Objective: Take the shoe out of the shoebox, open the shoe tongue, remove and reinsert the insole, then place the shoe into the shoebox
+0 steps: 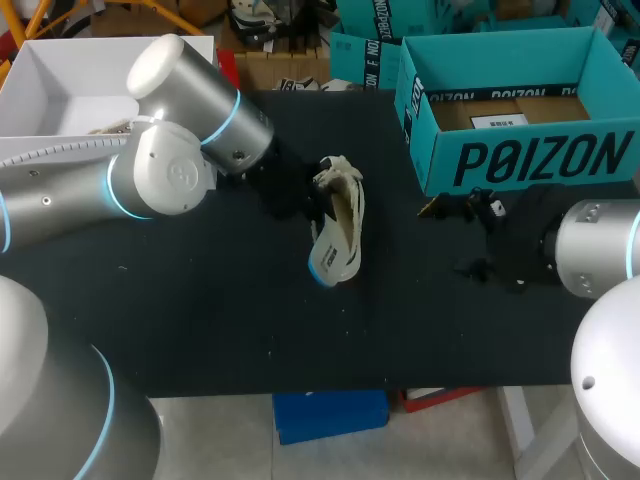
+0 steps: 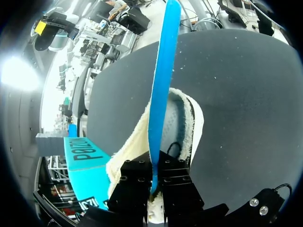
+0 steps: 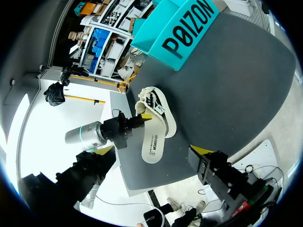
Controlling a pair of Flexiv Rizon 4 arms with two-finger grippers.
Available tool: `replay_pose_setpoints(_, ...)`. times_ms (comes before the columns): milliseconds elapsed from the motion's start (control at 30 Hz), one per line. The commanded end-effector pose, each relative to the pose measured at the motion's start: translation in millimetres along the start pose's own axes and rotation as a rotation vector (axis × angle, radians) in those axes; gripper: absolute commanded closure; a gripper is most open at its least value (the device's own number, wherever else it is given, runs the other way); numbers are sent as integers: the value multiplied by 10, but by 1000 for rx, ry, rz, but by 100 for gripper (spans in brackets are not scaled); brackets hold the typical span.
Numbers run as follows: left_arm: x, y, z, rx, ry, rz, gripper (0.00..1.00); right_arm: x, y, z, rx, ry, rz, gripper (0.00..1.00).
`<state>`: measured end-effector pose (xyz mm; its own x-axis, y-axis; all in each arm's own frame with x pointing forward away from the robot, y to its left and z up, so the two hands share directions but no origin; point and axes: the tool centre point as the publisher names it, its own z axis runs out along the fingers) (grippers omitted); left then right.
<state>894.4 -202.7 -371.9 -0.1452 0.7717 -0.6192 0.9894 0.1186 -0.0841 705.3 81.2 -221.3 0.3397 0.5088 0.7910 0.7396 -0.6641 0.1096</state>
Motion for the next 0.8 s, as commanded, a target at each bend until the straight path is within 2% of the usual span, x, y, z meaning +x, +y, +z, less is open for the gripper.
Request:
replay_pose_setpoints(33,-44,45,-6,-17,-4,6,100,-57,-72,14,-155,12,15,0)
replay_pose_setpoints(167,-75,77,-47,-30,3,2,100,-57,-72,14,-155,12,15,0)
replay_pose_setpoints(233,-73,100,-54,-22,42,2,100,-57,-72,14,-155,12,15,0)
replay_pose_setpoints(433,-99,92,-51,87,108,2,100,-57,-72,14,-155,12,15,0)
replay_pose_setpoints(800,-203,30,10,133,169,68,100,-57,-72,14,-155,12,15,0)
